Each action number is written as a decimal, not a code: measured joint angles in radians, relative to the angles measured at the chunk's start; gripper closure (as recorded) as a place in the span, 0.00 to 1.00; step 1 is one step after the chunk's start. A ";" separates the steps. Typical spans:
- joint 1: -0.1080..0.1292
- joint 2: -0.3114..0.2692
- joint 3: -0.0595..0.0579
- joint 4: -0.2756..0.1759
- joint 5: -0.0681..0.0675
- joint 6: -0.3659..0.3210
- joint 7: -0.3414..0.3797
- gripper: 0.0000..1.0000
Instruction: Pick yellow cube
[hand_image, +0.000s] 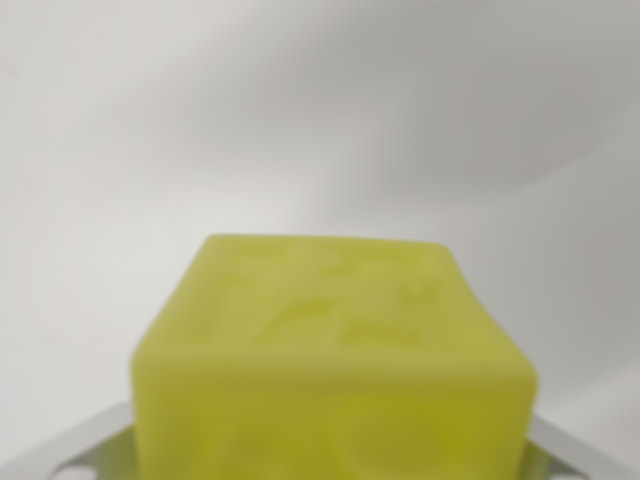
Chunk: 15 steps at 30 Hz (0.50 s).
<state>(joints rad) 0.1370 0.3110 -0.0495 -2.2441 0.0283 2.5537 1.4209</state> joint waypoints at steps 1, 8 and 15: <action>0.000 -0.005 0.000 0.000 -0.001 -0.005 0.000 1.00; -0.001 -0.043 0.000 0.002 -0.005 -0.044 0.004 1.00; -0.001 -0.078 0.000 0.006 -0.009 -0.084 0.006 1.00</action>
<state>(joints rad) 0.1359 0.2327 -0.0495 -2.2386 0.0193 2.4695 1.4271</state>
